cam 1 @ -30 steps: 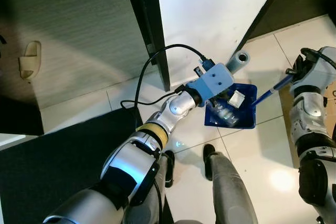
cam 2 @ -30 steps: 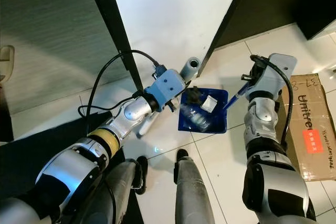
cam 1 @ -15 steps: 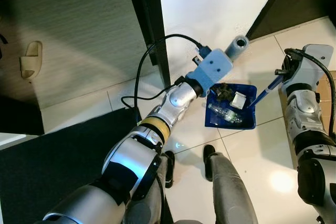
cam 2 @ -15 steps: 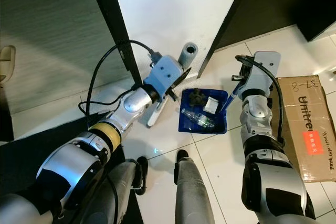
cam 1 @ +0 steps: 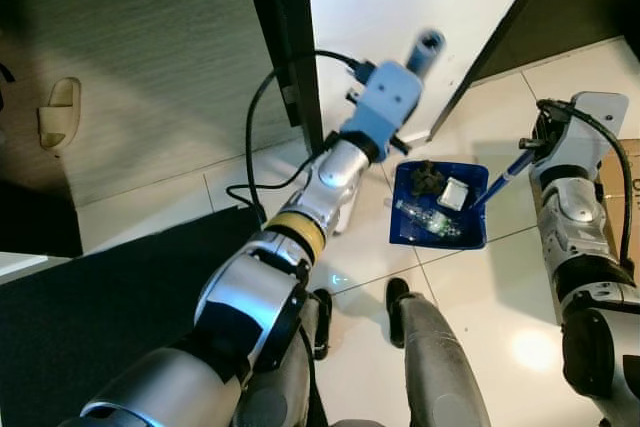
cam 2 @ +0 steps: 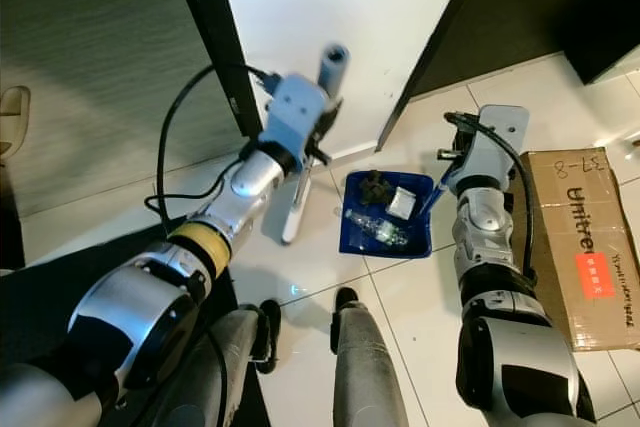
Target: Sweep floor
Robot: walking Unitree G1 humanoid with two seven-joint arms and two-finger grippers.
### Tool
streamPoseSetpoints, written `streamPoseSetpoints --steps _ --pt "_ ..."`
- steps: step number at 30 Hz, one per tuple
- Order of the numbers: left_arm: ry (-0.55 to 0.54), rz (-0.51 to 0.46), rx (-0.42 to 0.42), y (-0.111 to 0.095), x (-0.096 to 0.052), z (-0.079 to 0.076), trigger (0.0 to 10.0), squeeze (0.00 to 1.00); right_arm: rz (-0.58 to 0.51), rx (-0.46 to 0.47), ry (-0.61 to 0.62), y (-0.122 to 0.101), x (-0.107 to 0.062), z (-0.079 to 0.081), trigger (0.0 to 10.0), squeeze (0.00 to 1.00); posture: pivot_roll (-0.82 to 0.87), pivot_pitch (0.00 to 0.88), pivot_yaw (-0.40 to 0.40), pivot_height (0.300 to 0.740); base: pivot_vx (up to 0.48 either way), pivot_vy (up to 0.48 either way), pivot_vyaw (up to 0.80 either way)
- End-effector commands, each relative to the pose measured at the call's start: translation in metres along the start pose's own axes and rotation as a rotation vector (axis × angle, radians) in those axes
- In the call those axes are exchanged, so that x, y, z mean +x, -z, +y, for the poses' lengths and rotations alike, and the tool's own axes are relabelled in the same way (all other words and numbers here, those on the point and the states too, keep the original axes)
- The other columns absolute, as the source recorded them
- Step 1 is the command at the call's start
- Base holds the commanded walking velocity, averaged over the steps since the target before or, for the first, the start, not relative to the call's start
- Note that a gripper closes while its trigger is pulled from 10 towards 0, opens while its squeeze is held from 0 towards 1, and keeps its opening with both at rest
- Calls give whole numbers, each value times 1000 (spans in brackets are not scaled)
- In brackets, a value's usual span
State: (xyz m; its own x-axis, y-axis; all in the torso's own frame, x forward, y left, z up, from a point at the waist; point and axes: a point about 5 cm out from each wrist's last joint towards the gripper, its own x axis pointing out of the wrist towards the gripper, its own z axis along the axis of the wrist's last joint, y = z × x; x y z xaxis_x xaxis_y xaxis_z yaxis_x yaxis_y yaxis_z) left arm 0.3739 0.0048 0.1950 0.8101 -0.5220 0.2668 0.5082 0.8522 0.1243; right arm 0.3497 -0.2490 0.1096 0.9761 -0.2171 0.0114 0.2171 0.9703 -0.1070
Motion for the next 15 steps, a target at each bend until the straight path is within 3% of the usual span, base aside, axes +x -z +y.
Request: streamPoseSetpoints --steps 1,7,8,9,10,12,13,14,15 --pt "312 -235 -335 -84 26 -162 10000 0 362 -17 -76 78 -42 16 10000 0 35 382 98 740 0 0 0" --pt "286 -240 -337 -88 31 -154 10000 0 369 -16 -72 80 -44 14 10000 0 41 376 101 740 0 0 0" --pt "309 -219 -241 -78 29 -146 10000 0 370 -12 -62 80 -44 11 10000 0 54 348 99 740 0 0 0" --pt "309 -219 -241 -78 29 -146 10000 0 370 -12 -62 80 -44 11 10000 0 54 348 99 740 0 0 0" --pt "350 -193 -147 -65 26 -137 10000 0 370 -6 -51 80 -44 9 10000 0 55 341 98 740 0 0 0" --pt "350 -193 -147 -65 26 -137 10000 0 370 -6 -51 80 -44 9 10000 0 55 341 98 740 0 0 0" --pt "386 -136 -48 -44 20 -122 10000 0 368 0 -39 80 -44 6 10000 0 62 311 95 740 0 0 0" --pt "386 -136 -48 -44 20 -122 10000 0 368 0 -39 80 -44 6 10000 0 62 311 95 740 0 0 0" --pt "428 -72 46 -22 11 -103 10000 0 368 8 -26 80 -44 3 10000 0 73 276 80 740 0 0 0"
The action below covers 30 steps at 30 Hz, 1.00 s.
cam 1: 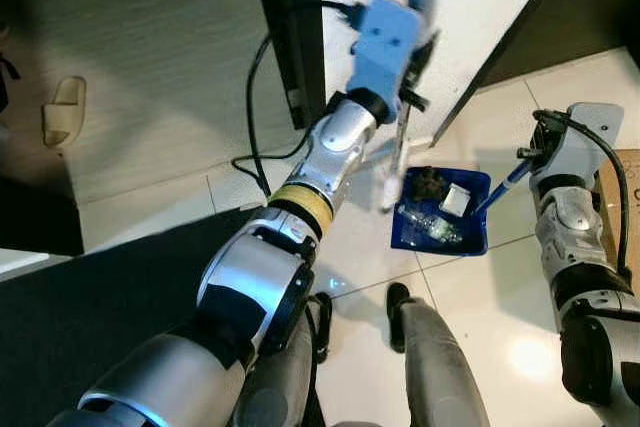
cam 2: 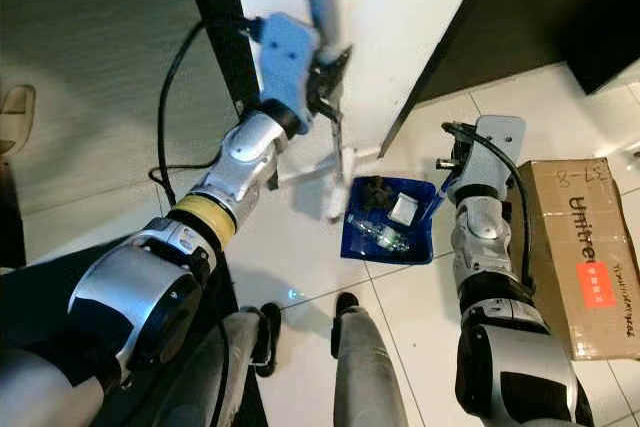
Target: Sweep floor
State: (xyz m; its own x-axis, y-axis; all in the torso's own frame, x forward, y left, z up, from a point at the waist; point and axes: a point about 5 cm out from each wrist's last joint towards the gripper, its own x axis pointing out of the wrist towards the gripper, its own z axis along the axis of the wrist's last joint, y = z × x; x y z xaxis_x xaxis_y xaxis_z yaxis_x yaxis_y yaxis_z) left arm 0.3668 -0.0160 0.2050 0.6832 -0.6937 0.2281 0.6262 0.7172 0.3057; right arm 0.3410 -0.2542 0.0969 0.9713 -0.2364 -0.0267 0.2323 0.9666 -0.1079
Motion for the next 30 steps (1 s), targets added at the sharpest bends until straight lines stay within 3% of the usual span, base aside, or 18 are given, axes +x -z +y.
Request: streamPoseSetpoints --steps 1,2,3,5,6,7,8,10,11,12,13,14,16,19,20,21,26,30 --pt "205 -86 -80 -21 21 -78 10000 0 328 5 -42 68 -34 8 10000 0 73 276 80 740 0 0 0" --pt "238 -18 -25 1 7 -66 10000 0 330 12 -28 68 -34 5 10000 0 79 250 70 740 0 0 0" --pt "238 -18 -25 1 7 -66 10000 0 330 12 -28 68 -34 5 10000 0 79 250 70 740 0 0 0" --pt "254 106 84 41 -30 -30 10000 0 317 31 6 65 -32 -2 10000 0 81 208 56 740 0 0 0" --pt "254 106 84 41 -30 -30 10000 0 317 31 6 65 -32 -2 10000 0 81 208 56 740 0 0 0" --pt "186 182 144 61 -59 4 10000 0 292 56 46 61 -29 -10 10000 0 69 179 44 740 0 0 0" --pt "186 182 144 61 -59 4 10000 0 292 56 46 61 -29 -10 10000 0 69 179 44 740 0 0 0" --pt "138 216 167 66 -70 20 10000 0 279 75 70 59 -29 -14 10000 0 55 147 35 740 0 0 0" --pt "86 255 186 73 -84 36 10000 0 267 102 94 57 -29 -19 10000 0 50 116 28 740 0 0 0" --pt "86 255 186 73 -84 36 10000 0 267 102 94 57 -29 -19 10000 0 50 116 28 740 0 0 0" --pt "-11 339 194 85 -113 62 10000 0 258 159 135 58 -30 -28 10000 0 46 40 18 740 0 0 0" --pt "-45 372 194 90 -124 70 10000 0 258 176 146 59 -31 -31 10000 0 46 31 18 740 0 0 0" --pt "-87 422 188 98 -141 79 10000 0 260 207 167 61 -34 -35 10000 0 39 9 21 740 0 0 0" --pt "-115 456 181 103 -153 83 10000 0 262 233 184 63 -35 -38 10000 0 39 9 21 740 0 0 0" --pt "-143 502 177 111 -168 86 10000 0 263 247 198 64 -37 -41 10000 0 29 0 28 740 0 0 0" --pt "-143 502 177 111 -168 86 10000 0 263 247 198 64 -37 -41 10000 0 29 0 28 740 0 0 0" --pt "-326 656 93 138 -232 88 10000 0 230 340 231 68 -44 -56 10000 0 31 0 24 740 0 0 0" --pt "-441 695 6 147 -247 85 10000 0 205 381 210 66 -44 -56 10000 0 31 0 19 740 0 0 0"
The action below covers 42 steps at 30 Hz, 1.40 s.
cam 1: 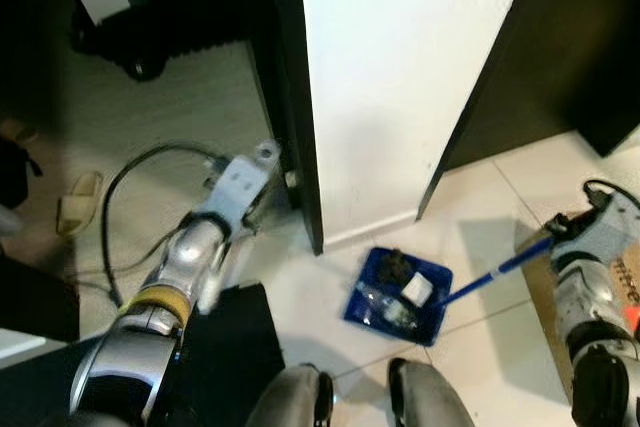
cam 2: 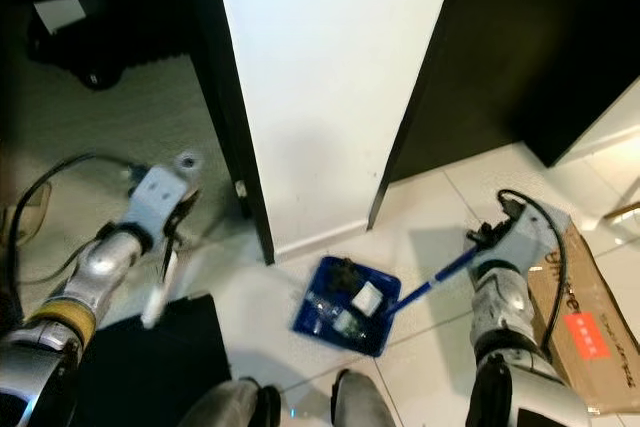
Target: Sweep floor
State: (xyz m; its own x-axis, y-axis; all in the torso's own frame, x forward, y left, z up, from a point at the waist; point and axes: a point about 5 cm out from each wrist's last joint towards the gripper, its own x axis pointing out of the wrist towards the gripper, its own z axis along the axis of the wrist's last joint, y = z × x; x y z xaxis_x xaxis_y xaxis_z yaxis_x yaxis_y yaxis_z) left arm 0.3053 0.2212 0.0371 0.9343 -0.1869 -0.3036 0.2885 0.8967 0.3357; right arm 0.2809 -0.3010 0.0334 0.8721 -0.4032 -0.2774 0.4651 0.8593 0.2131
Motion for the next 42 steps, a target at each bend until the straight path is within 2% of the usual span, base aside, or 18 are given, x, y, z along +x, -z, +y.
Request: streamPoseSetpoints --steps 1,2,4,5,6,8,9,12,15,17,21,28,32,38,42 --pt "-56 23 -79 4 -1 3 10000 0 -40 51 -21 -6 1 0 10000 0 37 0 13 740 0 0 0" --pt "-65 33 -116 7 -2 1 10000 0 -43 68 -29 -6 1 1 10000 0 37 0 13 740 0 0 0" --pt "-63 70 -133 13 -3 -2 10000 0 -46 102 -51 -5 1 5 10000 0 36 0 11 740 0 0 0" --pt "-37 93 -126 17 -5 -7 10000 0 -42 147 -84 -3 1 10 10000 0 37 0 13 740 0 0 0" --pt "-37 93 -126 17 -5 -7 10000 0 -42 147 -84 -3 1 10 10000 0 37 0 13 740 0 0 0" --pt "11 117 -98 23 -8 -14 10000 0 -30 192 -182 3 -1 27 10000 0 40 0 14 740 0 0 0" --pt "11 117 -98 23 -8 -14 10000 0 -30 192 -182 3 -1 27 10000 0 40 0 14 740 0 0 0" --pt "-44 135 -98 29 -13 -12 10000 0 7 227 -256 14 -5 42 10000 0 41 0 10 740 0 0 0" --pt "-94 148 -138 31 -14 -9 10000 0 21 237 -282 20 -7 48 10000 0 45 0 4 740 0 0 0" --pt "-134 159 -240 32 -13 -9 10000 0 26 273 -308 23 -9 54 10000 0 46 0 2 740 0 0 0" --pt "-196 152 -292 32 -14 -3 10000 0 22 280 -379 25 -11 65 10000 0 46 0 -4 740 0 0 0" --pt "-232 148 -237 33 -17 -1 10000 0 11 273 -404 23 -12 66 10000 0 46 0 -12 740 0 0 0" --pt "-255 151 -244 34 -18 -2 10000 0 18 265 -392 24 -12 65 10000 0 45 0 -14 740 0 0 0" --pt "-272 164 -248 38 -19 -6 10000 0 57 252 -319 34 -15 55 10000 0 47 0 -19 740 0 0 0" --pt "-279 190 -226 43 -22 -9 10000 0 103 292 -208 44 -18 38 10000 0 43 0 -14 740 0 0 0"
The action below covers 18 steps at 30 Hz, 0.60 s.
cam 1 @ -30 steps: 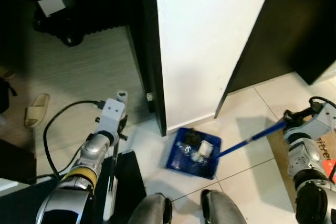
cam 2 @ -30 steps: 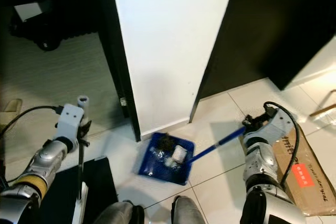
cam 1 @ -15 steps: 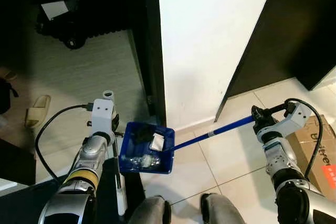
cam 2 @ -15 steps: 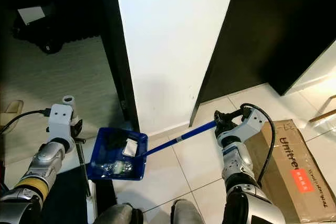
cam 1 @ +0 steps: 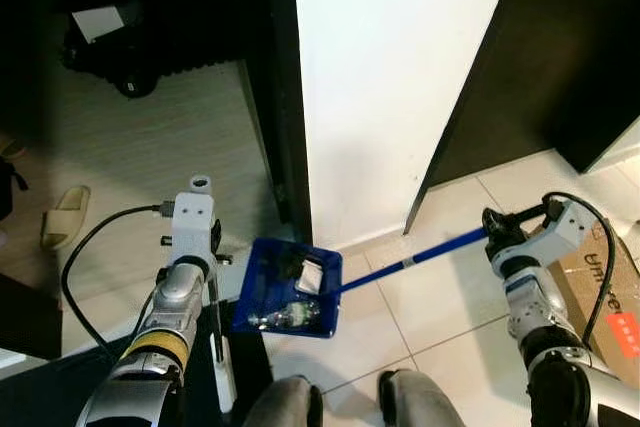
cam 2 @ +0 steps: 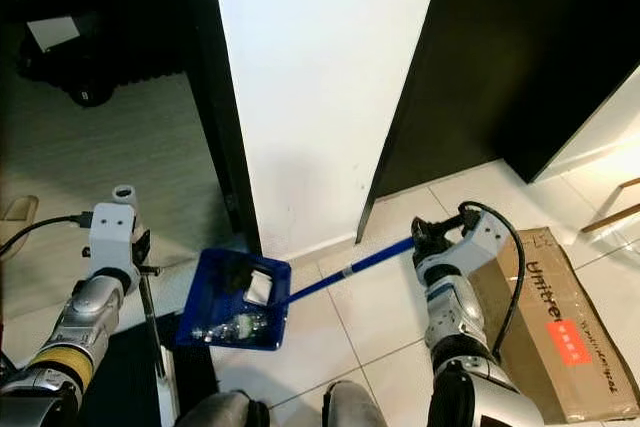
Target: Sweep floor
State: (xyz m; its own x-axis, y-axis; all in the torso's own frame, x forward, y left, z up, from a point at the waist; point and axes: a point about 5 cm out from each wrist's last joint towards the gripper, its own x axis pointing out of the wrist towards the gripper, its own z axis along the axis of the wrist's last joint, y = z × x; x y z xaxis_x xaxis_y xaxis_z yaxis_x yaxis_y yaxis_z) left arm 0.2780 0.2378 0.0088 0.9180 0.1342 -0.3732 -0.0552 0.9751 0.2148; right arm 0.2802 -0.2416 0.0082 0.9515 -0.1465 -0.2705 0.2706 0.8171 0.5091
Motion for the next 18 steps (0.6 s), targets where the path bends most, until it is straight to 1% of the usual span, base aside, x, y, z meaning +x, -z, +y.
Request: streamPoseSetpoints --steps 1,2,3,4,5,6,7,8,9,10,11,12,13,14,17,18 --pt "-4 32 17 9 -3 -3 10000 0 7 27 57 2 -4 -10 10000 0 44 0 -13 740 0 0 0" --pt "-4 32 17 9 -3 -3 10000 0 7 27 57 2 -4 -10 10000 0 44 0 -13 740 0 0 0" --pt "-16 40 21 10 -3 -2 10000 0 16 -10 68 3 -5 -12 10000 0 43 0 -12 740 0 0 0" --pt "-16 40 21 10 -3 -2 10000 0 16 -10 68 3 -5 -12 10000 0 43 0 -12 740 0 0 0" --pt "-28 42 38 10 -3 0 10000 0 21 -98 52 2 -5 -11 10000 0 40 0 -7 740 0 0 0" --pt "-36 42 51 10 -3 2 10000 0 22 -159 37 1 -5 -9 10000 0 40 0 -7 740 0 0 0" --pt "-36 42 51 10 -3 2 10000 0 22 -159 37 1 -5 -9 10000 0 40 0 -7 740 0 0 0" --pt "-41 36 60 8 -3 2 10000 0 10 -203 23 -2 -4 -7 10000 0 39 0 -5 740 0 0 0" --pt "-41 36 60 8 -3 2 10000 0 10 -203 23 -2 -4 -7 10000 0 39 0 -5 740 0 0 0" --pt "-44 23 67 5 -2 2 10000 0 -23 -238 11 -8 -2 -3 10000 0 37 0 -2 740 0 0 0" --pt "-51 5 66 1 0 2 10000 0 -66 -250 2 -17 2 1 10000 0 37 0 0 740 0 0 0" --pt "-51 5 66 1 0 2 10000 0 -66 -250 2 -17 2 1 10000 0 37 0 0 740 0 0 0" --pt "-60 -26 58 -5 2 2 10000 0 -129 -259 -7 -29 6 6 10000 0 36 0 1 740 0 0 0" --pt "-60 -26 58 -5 2 2 10000 0 -129 -259 -7 -29 6 6 10000 0 36 0 1 740 0 0 0" --pt "-63 -62 68 -12 3 2 10000 0 -187 -275 -9 -41 10 12 10000 0 44 0 2 740 0 0 0" --pt "-63 -62 68 -12 3 2 10000 0 -187 -275 -9 -41 10 12 10000 0 44 0 2 740 0 0 0"
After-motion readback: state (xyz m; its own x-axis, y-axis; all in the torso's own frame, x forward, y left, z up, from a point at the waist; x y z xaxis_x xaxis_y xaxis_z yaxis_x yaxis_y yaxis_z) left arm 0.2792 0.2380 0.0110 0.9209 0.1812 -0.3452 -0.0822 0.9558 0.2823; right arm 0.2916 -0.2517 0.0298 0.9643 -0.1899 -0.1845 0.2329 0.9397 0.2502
